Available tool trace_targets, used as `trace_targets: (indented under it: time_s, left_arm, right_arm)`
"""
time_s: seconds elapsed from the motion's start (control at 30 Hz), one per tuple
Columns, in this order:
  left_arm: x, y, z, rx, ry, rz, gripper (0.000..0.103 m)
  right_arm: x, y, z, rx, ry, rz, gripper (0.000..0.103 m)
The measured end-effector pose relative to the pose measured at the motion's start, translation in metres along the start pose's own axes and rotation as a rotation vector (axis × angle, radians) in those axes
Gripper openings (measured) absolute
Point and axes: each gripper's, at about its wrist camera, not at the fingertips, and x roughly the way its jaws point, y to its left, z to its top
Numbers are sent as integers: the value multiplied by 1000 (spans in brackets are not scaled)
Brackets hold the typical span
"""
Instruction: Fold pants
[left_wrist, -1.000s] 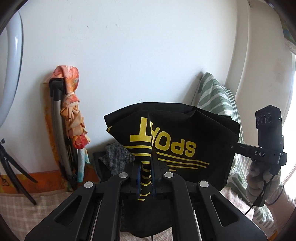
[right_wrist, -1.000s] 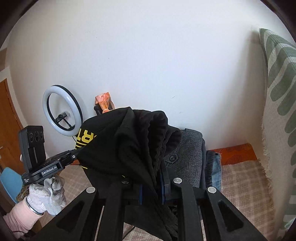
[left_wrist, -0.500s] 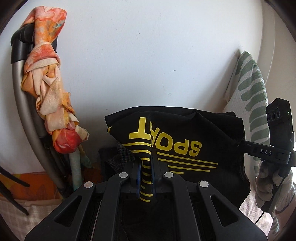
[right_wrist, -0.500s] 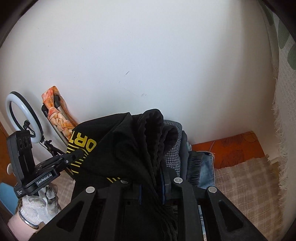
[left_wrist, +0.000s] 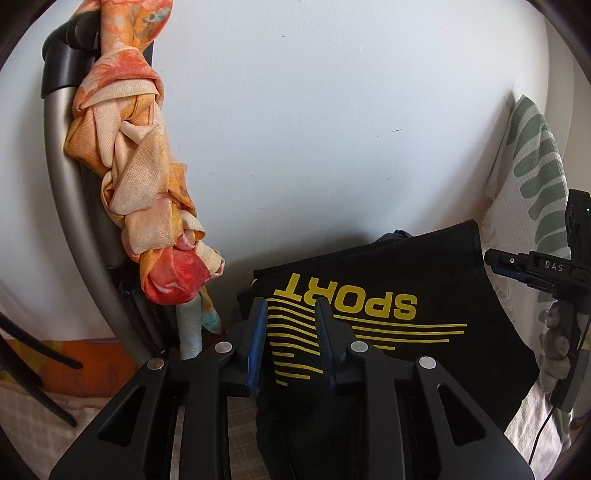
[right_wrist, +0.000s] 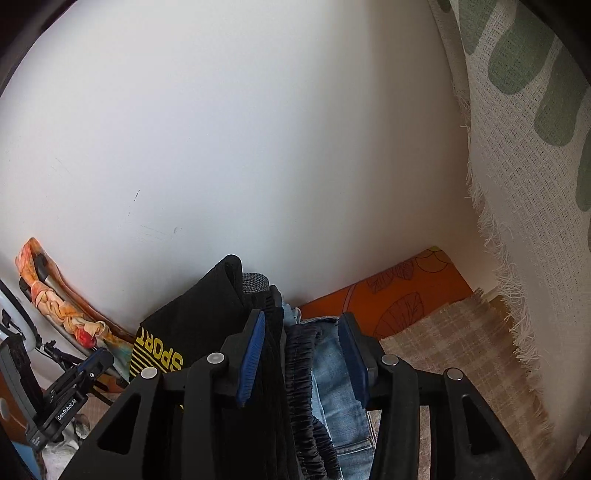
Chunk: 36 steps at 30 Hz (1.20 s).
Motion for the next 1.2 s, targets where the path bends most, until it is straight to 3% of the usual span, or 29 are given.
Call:
trace_targets:
  time_s: [0.1, 0.27, 0.43, 0.5, 0.57, 0.67, 1.03, 1.13, 1.2]
  left_arm:
    - [-15, 1, -5, 12, 0, -7, 29]
    - [-48, 10, -13, 11, 2, -29, 44]
    - [-92, 9, -22, 22, -3, -30, 68]
    - [-107, 2, -27, 31, -11, -20, 74]
    - [-123, 0, -33, 31, -15, -15, 76]
    - [-146, -3, -45, 22, -15, -11, 78]
    - [-245, -13, -103, -2, -57, -3, 78]
    - [-270, -16, -119, -10, -86, 7, 78]
    - [-285, -16, -131, -13, -101, 6, 80]
  right_arm:
    - [-7, 11, -6, -54, -2, -16, 45]
    - [-30, 31, -18, -114, -19, -27, 51]
    - [-65, 50, -36, -176, -52, -65, 63]
    - [-79, 56, -44, -200, -59, -75, 63]
    - [-95, 64, -54, -218, -70, -85, 65]
    - [-122, 74, -72, -235, -101, -99, 80]
    - [-206, 120, -153, -322, -170, -97, 89]
    - [-226, 130, -177, -333, -196, -102, 100]
    - [-238, 136, -193, -337, -213, -107, 101]
